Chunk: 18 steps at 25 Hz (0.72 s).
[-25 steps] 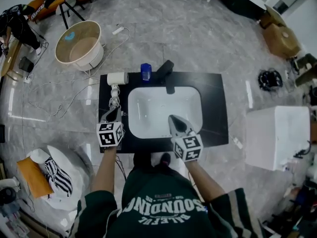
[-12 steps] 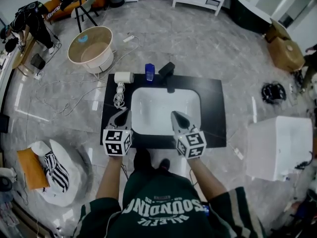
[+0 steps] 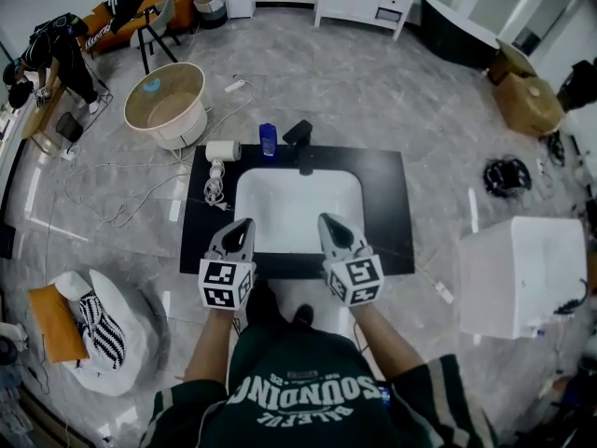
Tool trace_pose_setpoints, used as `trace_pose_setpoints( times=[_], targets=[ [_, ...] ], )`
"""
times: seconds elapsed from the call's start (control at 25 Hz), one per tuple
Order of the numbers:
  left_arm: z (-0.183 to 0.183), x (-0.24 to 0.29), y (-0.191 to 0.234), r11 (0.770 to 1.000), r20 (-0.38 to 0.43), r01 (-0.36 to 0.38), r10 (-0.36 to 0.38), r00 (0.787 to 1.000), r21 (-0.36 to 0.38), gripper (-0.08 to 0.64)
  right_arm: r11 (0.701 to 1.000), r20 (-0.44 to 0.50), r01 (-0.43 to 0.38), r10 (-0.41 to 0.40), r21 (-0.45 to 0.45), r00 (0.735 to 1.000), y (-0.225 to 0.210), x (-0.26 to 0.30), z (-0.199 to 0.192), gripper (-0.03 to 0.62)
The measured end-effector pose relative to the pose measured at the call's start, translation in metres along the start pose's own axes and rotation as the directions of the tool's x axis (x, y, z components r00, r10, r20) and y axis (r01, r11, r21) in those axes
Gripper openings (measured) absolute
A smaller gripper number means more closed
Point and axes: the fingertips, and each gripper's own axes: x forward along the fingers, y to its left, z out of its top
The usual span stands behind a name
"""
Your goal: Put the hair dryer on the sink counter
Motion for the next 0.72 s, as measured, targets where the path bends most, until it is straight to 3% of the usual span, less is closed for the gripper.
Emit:
trace_pose_setpoints(
  times=[0.72],
  targets=[
    [-0.012, -0.01, -0.017, 1.0, -0.005, 0.005, -0.005, 1.0, -0.026, 0.002, 1.0, -0.019, 0.011, -0.011, -0.012, 1.0, -0.006, -0.032, -0.011, 0.0]
  ],
)
